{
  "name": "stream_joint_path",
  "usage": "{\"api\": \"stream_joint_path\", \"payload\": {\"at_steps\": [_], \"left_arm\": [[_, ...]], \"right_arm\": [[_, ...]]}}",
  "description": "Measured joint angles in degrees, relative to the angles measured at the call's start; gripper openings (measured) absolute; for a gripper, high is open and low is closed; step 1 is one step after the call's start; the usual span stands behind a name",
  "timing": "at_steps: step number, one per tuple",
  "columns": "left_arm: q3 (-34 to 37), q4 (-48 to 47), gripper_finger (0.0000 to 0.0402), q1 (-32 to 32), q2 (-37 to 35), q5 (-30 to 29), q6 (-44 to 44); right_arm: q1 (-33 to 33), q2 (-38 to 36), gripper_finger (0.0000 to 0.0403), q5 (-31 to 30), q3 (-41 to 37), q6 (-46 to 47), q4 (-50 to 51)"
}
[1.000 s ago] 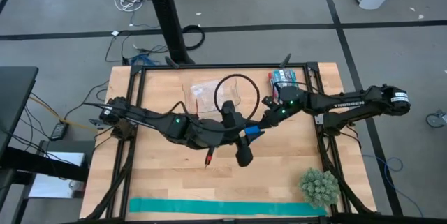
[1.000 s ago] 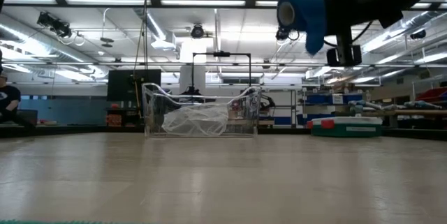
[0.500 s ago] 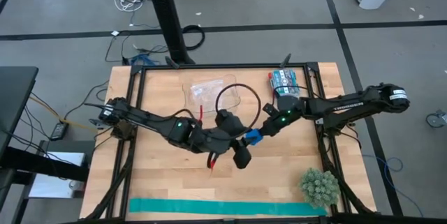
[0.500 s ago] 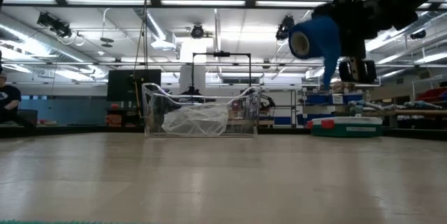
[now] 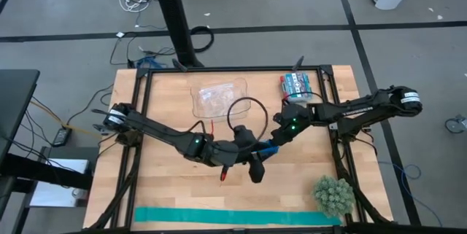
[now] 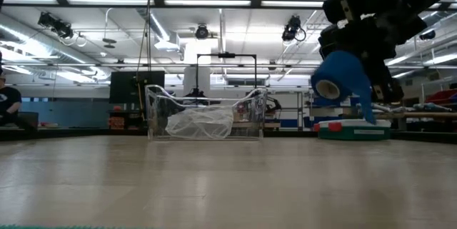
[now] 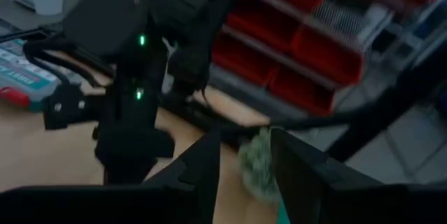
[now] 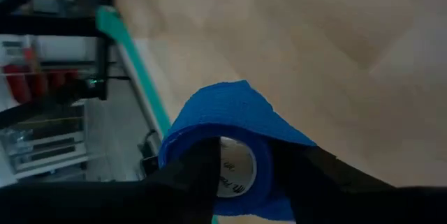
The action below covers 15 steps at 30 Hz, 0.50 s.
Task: Roll bandage
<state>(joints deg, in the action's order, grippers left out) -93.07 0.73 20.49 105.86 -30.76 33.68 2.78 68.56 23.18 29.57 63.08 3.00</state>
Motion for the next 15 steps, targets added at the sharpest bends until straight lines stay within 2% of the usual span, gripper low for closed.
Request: {"api": "stream_joint_path", "payload": {"at_steps": [3,6,9,13,15], "left_arm": [[2.41,5.30,0.0125,-0.30,-0.07,0.36,1.10],[2.66,3.78,0.0120,-0.36,-0.08,3.37,1.53],[2.68,-2.81,0.0120,-0.53,-0.91,5.61,4.86],[2.69,-13.58,0.0120,-0.55,-2.67,5.25,9.80],[2.68,-19.26,0.0120,-0.18,-3.87,4.05,11.11]], "right_arm": [[0.42,0.06,0.0154,0.17,0.92,-2.27,5.70],[0.85,0.09,0.0155,1.81,1.42,-2.19,6.99],[1.17,-0.44,0.0155,3.35,4.14,-1.43,3.92],[1.50,0.11,0.0155,3.35,5.54,-1.39,4.00],[1.56,-0.25,0.0155,4.31,6.14,-1.00,0.87]]}}
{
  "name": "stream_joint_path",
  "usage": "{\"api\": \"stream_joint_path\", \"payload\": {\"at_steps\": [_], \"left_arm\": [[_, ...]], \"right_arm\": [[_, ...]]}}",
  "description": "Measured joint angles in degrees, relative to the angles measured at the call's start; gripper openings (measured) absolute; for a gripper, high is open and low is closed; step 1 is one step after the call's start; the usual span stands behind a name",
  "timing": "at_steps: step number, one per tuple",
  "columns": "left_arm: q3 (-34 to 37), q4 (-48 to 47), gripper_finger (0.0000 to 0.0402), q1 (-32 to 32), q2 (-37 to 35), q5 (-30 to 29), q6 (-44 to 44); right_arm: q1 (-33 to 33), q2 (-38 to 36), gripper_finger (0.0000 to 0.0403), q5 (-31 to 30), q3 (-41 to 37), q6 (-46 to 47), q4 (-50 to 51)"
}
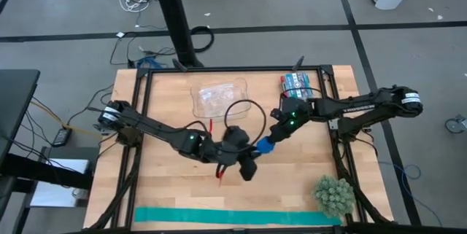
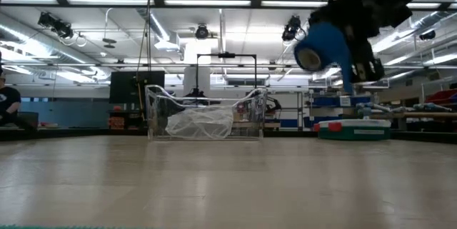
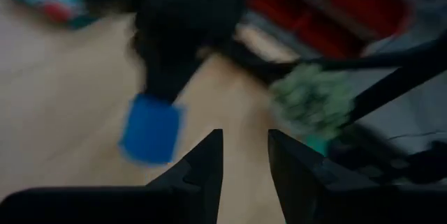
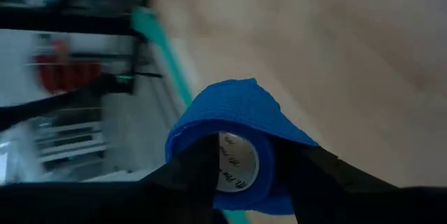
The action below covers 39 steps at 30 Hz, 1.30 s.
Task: Roll bandage
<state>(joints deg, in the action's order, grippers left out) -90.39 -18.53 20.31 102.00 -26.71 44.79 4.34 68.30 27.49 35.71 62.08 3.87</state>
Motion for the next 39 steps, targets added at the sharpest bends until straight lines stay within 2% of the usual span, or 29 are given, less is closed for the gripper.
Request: {"api": "stream_joint_path", "payload": {"at_steps": [4,7,11,19,23,28,39], "left_arm": [[-0.02,-9.51,0.0120,1.15,-1.05,-4.17,-1.21],[0.00,-11.95,0.0120,1.85,-1.01,-4.92,-5.05],[0.67,-11.95,0.0120,1.99,-1.01,-8.75,-10.83],[0.72,-10.35,0.0119,1.99,-0.99,-9.26,-20.42],[0.72,-10.05,0.0119,1.82,-0.99,-9.96,-20.90],[0.72,-9.47,0.0119,1.76,-0.99,-14.17,-20.50],[0.72,-4.93,0.0119,0.73,-0.99,-14.15,-20.63]], "right_arm": [[-0.06,0.02,0.0155,3.61,-0.12,1.79,-4.75],[-0.04,-0.08,0.0155,6.13,0.01,4.03,-10.40],[-0.17,-0.03,0.0155,7.74,-0.05,7.47,-14.95],[-0.20,-0.03,0.0155,8.30,-0.05,13.88,-23.18],[-0.20,-0.03,0.0154,8.19,-0.05,16.29,-27.49],[-0.20,-0.03,0.0153,8.12,-0.05,17.25,-28.64],[-0.22,-0.03,0.0153,8.19,-0.07,17.95,-31.65]]}}
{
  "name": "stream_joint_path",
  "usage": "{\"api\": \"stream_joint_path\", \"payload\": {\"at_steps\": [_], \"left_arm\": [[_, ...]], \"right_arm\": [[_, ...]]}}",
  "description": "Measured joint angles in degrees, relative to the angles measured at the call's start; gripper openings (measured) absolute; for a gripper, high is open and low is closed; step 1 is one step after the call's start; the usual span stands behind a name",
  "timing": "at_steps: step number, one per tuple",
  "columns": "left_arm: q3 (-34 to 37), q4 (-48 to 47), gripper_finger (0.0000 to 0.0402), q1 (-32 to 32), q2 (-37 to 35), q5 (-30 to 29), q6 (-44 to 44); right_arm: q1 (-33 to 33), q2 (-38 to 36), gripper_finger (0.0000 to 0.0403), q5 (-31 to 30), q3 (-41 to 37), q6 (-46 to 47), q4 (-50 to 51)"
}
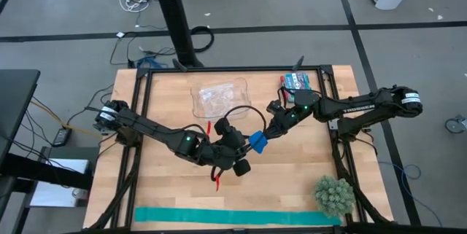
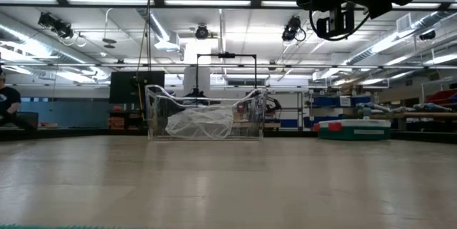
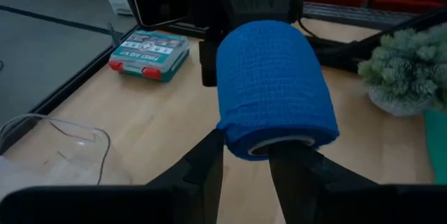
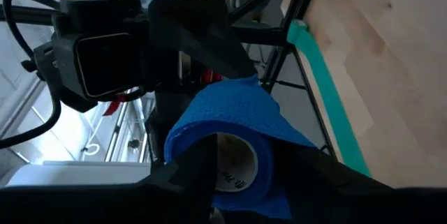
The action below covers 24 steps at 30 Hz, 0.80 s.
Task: Roll bandage
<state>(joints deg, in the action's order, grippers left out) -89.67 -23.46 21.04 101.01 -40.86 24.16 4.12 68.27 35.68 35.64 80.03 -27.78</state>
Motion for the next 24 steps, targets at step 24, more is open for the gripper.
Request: {"api": "stream_joint_path", "payload": {"at_steps": [24], "left_arm": [[-0.15,2.17,0.0015,-1.16,0.00,0.07,2.01]], "right_arm": [[1.96,-1.15,0.0153,6.77,-0.04,3.71,-0.89]]}}
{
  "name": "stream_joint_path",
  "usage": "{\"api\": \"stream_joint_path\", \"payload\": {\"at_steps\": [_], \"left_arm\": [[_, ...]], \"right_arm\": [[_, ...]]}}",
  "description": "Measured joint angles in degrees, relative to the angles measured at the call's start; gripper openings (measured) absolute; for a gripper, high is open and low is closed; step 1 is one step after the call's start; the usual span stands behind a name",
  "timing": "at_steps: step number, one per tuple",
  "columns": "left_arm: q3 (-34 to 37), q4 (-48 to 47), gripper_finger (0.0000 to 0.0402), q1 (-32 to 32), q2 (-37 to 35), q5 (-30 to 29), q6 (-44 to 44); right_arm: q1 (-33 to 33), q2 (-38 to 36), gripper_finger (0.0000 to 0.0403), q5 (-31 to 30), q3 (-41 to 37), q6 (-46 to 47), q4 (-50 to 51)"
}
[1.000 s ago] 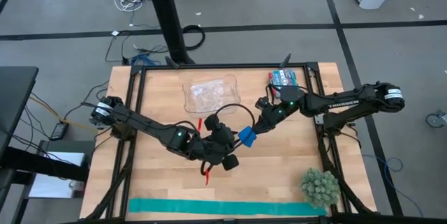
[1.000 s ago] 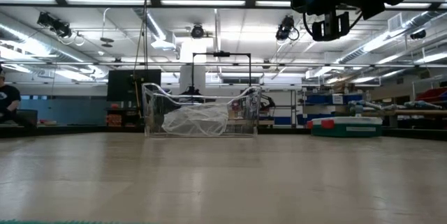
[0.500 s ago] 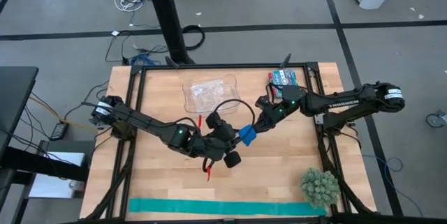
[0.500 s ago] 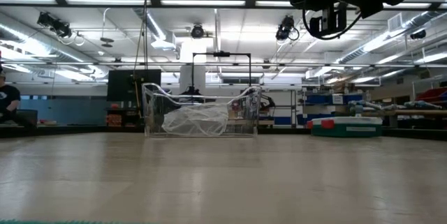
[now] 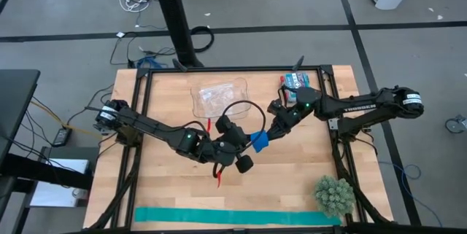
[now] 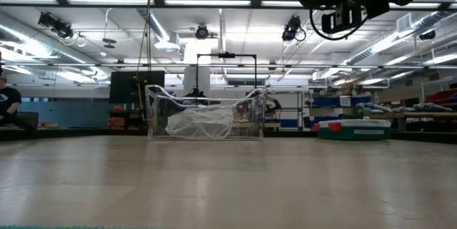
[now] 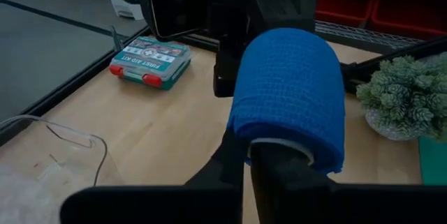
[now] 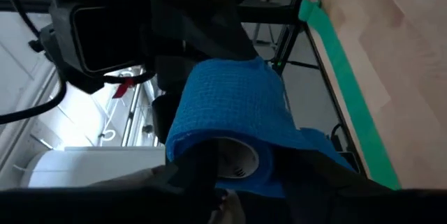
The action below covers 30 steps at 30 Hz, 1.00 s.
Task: Roll bandage
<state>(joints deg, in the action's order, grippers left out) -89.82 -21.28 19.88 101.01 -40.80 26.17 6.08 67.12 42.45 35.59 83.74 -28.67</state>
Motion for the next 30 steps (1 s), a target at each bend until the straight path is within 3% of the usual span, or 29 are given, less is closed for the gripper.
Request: {"api": "stream_joint_path", "payload": {"at_steps": [16,25,30], "left_arm": [[0.04,-4.27,0.0013,0.28,-1.86,0.89,-0.24],[0.04,-4.17,0.0014,0.14,-1.86,4.29,1.75],[0.04,-4.22,0.0015,-0.43,-1.86,10.50,6.34]], "right_arm": [[5.43,-8.81,0.0151,5.24,0.00,-3.28,10.47],[2.59,-9.08,0.0151,-2.99,0.02,-13.04,7.37],[1.05,-10.09,0.0150,-6.57,0.02,-21.38,7.88]]}}
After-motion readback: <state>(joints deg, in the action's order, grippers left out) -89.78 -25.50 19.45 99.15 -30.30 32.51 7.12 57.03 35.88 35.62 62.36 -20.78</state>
